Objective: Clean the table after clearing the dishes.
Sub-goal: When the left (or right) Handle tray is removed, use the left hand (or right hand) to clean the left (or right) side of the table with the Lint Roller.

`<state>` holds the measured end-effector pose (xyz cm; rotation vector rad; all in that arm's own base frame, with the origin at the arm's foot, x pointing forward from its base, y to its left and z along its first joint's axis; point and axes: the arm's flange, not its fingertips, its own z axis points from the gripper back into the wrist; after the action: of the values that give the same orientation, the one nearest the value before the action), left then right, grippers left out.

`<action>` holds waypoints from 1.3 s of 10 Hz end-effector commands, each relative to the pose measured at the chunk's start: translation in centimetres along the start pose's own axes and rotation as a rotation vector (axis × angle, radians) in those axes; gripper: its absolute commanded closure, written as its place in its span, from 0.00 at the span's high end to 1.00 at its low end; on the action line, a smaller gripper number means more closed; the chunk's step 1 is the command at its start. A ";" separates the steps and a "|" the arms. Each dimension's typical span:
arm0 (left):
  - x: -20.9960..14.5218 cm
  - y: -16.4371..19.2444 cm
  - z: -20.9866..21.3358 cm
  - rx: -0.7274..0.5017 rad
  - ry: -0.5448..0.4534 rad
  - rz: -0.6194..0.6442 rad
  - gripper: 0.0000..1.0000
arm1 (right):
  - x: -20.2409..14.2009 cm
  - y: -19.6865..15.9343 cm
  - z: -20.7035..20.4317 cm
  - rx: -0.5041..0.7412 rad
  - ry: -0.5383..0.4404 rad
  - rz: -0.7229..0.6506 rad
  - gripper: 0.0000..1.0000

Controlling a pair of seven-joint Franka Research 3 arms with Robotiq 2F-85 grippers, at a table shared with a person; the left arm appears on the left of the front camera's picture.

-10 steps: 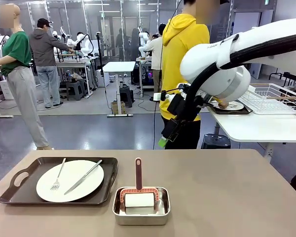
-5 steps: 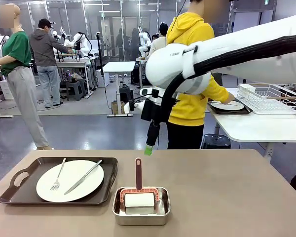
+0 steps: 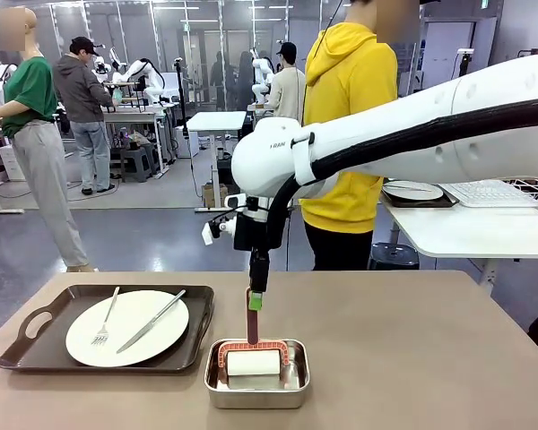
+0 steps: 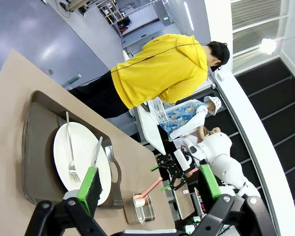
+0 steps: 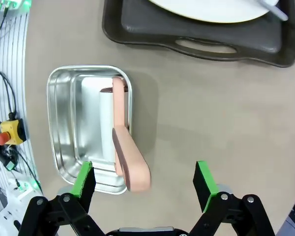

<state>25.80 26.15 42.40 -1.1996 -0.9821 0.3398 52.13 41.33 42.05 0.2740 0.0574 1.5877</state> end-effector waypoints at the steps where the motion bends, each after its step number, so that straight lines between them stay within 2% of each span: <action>1: 0.1 -0.3 0.2 -0.017 -0.010 -0.008 1.00 | 0.3 0.4 -0.5 0.056 0.052 -0.010 1.00; 8: 0.1 -0.3 0.2 -0.017 -0.010 -0.008 1.00 | 1.8 0.2 -2.4 0.099 0.116 -0.004 1.00; 9: 0.1 -0.3 0.2 -0.017 -0.010 -0.008 1.00 | 1.9 0.2 -2.5 0.098 0.112 -0.003 0.64; 10: 0.1 -0.3 0.2 -0.017 -0.010 -0.008 1.00 | 2.0 0.2 -2.4 0.087 0.097 -0.002 0.53; 11: 0.1 -0.3 0.2 -0.017 -0.010 -0.008 1.00 | 2.1 0.3 -2.3 0.087 0.096 -0.002 0.05; 12: 0.1 -0.3 0.2 -0.017 -0.010 -0.008 1.00 | 2.1 0.4 -2.2 0.090 0.103 -0.001 0.00; 13: 0.1 -0.3 0.2 -0.017 -0.010 -0.008 1.00 | 2.2 0.5 -2.2 0.090 0.101 -0.004 0.00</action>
<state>25.80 26.15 42.40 -1.1996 -0.9821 0.3397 51.60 43.18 40.17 0.2912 0.1915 1.6151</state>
